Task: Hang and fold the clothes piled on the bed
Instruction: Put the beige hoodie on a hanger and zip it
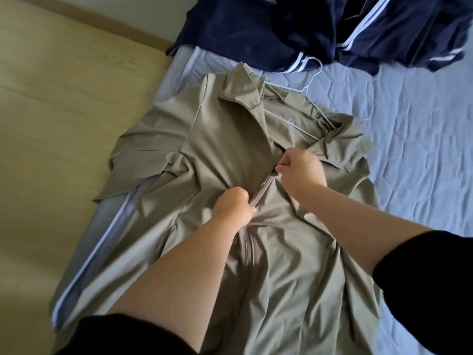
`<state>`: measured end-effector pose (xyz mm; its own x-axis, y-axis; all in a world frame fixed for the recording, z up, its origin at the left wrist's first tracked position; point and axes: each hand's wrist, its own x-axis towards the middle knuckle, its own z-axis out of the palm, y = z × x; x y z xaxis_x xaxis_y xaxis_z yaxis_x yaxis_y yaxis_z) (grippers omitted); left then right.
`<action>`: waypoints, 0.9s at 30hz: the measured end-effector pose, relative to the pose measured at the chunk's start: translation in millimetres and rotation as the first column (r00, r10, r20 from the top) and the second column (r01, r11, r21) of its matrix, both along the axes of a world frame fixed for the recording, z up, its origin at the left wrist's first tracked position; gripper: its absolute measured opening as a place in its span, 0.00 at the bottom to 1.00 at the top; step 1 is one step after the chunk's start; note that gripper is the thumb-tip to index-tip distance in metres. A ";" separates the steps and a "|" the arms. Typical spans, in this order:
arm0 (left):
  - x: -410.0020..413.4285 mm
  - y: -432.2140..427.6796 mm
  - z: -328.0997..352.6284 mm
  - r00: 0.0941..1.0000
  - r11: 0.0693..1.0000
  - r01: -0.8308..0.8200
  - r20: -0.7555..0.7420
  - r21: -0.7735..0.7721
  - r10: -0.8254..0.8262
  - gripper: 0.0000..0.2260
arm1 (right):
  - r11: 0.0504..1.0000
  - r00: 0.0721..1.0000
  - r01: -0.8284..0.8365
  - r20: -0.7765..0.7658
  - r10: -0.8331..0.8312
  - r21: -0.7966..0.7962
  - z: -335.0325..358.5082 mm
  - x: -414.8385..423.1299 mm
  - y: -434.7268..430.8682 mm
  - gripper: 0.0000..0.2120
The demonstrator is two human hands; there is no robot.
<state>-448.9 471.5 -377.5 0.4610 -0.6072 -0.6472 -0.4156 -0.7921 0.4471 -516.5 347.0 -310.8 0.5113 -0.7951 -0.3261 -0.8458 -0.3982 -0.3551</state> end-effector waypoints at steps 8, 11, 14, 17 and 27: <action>10.6 -2.8 20.7 0.993 0.951 -0.106 -0.081 -0.291 0.086 0.11 | 0.986 0.997 0.017 0.067 -0.028 0.169 19.8 -0.7 6.2 0.06; 13.5 -13.9 28.0 0.994 0.957 -0.099 -0.062 -0.272 0.086 0.12 | 0.983 0.996 0.016 0.082 -0.031 0.182 27.0 0.1 6.6 0.07; 7.2 -18.1 31.2 0.996 0.971 -0.073 -0.071 -0.227 0.058 0.14 | 0.988 1.000 0.006 0.025 -0.009 0.153 28.3 -1.6 6.1 0.07; 1.9 -18.1 33.7 0.999 0.984 0.008 -0.033 -0.177 -0.014 0.19 | 0.995 0.996 0.084 0.020 -0.085 0.054 30.0 -4.2 2.0 0.07; 6.7 4.4 31.7 0.979 0.982 0.187 0.090 -0.015 -0.185 0.18 | 0.945 0.930 0.326 0.188 -0.317 -0.021 44.1 -5.9 -9.3 0.05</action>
